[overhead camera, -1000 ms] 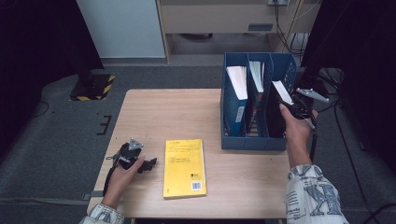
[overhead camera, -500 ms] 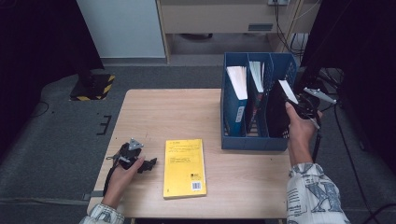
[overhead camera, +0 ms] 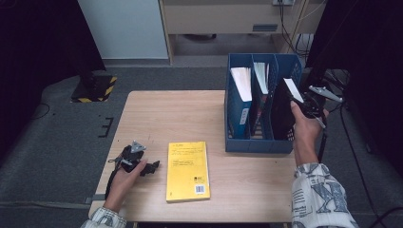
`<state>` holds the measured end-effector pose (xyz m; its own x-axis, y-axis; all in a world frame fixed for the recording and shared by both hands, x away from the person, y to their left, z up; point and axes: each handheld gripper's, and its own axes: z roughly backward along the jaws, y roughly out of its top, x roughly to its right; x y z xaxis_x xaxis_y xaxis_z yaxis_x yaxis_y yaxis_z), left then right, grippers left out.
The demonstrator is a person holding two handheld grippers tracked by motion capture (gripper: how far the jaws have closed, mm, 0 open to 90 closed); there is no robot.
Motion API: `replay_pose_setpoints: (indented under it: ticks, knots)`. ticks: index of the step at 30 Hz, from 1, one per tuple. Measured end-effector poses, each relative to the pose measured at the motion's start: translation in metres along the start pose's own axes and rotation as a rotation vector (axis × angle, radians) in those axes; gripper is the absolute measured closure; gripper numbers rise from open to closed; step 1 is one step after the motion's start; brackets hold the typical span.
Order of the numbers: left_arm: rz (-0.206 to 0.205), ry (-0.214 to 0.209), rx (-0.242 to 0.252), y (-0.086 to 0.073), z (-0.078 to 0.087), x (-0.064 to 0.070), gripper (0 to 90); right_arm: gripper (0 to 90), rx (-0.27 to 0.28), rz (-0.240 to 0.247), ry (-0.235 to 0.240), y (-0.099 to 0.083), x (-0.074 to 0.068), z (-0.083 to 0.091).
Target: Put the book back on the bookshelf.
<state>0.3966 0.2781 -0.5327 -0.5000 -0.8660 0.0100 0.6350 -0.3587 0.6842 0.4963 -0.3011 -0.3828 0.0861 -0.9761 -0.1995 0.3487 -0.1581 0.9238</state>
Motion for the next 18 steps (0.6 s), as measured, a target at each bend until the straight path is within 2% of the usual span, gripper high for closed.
replay_pose_setpoints:
  ticks: [10, 12, 18]
  knots:
    - [0.003, -0.005, 0.002, 0.000, 0.000, -0.001, 5.7, 53.2, -0.015, 0.011, -0.026, 0.001, -0.001, -0.023]
    - [0.004, -0.006, 0.002, 0.000, 0.000, -0.001, 5.8, 53.2, -0.015, 0.028, -0.028, 0.001, -0.002, -0.027]
    - [0.001, -0.006, 0.000, 0.001, 0.000, -0.001, 5.8, 52.8, -0.022, 0.043, -0.042, 0.001, -0.005, -0.028]
